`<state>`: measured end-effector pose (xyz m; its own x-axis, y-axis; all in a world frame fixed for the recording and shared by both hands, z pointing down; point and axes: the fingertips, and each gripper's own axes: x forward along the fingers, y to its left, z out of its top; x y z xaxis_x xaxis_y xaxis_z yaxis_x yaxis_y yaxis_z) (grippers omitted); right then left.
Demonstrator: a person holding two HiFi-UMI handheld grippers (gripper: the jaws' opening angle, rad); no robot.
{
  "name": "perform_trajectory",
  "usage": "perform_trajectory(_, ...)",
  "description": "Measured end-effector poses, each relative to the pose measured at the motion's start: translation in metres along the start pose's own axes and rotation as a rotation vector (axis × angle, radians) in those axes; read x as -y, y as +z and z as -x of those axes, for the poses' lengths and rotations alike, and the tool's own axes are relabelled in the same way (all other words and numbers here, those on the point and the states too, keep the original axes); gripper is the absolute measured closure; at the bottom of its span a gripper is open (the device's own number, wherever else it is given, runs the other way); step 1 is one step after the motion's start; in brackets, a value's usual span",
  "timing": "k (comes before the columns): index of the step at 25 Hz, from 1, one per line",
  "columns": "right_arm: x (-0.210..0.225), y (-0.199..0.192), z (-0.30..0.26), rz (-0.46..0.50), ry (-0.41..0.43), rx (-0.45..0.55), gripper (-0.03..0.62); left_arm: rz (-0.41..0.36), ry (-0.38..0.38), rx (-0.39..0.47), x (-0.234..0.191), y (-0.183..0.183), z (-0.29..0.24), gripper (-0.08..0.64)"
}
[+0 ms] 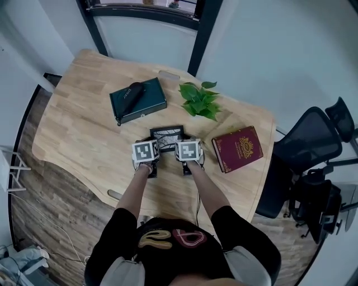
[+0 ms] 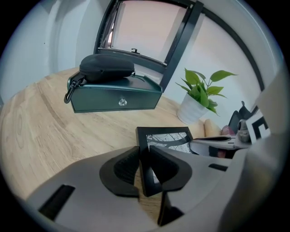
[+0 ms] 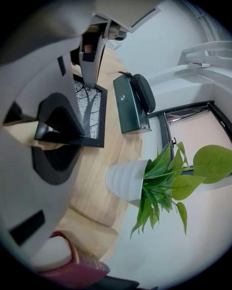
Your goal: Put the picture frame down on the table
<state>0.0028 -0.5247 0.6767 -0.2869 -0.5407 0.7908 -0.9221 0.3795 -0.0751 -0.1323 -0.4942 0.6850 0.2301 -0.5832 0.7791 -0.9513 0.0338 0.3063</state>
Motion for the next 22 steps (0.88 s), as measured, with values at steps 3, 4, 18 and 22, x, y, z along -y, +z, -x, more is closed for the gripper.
perform_trajectory(3, 0.0, 0.001, -0.003, 0.013, 0.006, -0.001, 0.518, 0.012, 0.004, -0.015, -0.001, -0.002, -0.002, 0.477)
perform_trajectory(4, 0.0, 0.001, -0.002, 0.019, 0.004, -0.003, 0.518, 0.019, 0.005, -0.019, -0.002, -0.003, -0.002, 0.477)
perform_trajectory(18, -0.001, -0.003, -0.006, 0.013, 0.007, -0.027, 0.517, 0.017, 0.028, -0.027, -0.003, -0.007, -0.008, 0.476)
perform_trajectory(22, 0.0, -0.009, -0.013, -0.04, 0.063, -0.038, 0.517, 0.045, 0.037, -0.014, -0.005, -0.007, -0.01, 0.472)
